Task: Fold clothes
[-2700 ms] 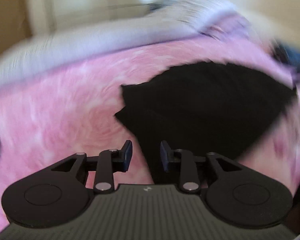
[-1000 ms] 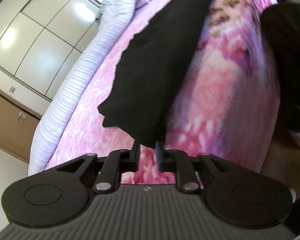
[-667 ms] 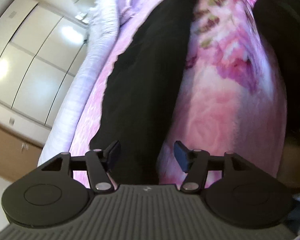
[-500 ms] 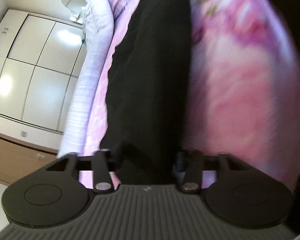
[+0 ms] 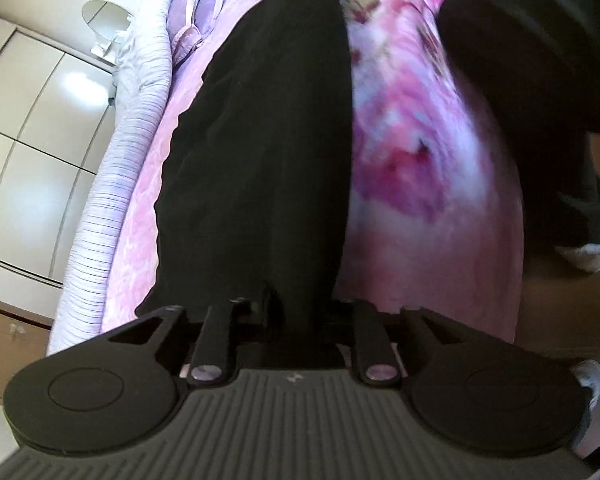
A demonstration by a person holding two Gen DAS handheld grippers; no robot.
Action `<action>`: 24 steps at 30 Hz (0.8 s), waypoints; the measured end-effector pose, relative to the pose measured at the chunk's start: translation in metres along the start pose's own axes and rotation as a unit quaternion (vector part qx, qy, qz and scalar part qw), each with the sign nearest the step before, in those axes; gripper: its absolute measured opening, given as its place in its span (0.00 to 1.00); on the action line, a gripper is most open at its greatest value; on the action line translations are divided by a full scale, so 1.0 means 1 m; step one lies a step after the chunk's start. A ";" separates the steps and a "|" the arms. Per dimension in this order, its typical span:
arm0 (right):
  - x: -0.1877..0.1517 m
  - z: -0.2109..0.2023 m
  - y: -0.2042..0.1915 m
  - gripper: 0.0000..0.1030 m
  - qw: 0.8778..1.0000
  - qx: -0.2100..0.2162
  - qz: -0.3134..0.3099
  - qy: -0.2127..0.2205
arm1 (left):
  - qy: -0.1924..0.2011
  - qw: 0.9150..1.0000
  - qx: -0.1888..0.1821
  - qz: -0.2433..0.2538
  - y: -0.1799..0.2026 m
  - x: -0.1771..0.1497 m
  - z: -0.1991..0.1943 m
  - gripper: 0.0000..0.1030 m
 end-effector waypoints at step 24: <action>0.073 -0.220 0.025 0.65 0.801 0.110 0.578 -0.110 | 0.081 0.948 -0.013 -0.307 -0.045 -0.035 -0.101 0.42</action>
Point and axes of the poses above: each gripper's, at about its wrist camera, not at the fingertips, and z roughly the way its jaws point, y to its right, x to its top, the point moved 10 cm from there along z, roughly the way its jaws point, and after that the axes turned 7 degrees about -x, right-handed, at the moved point
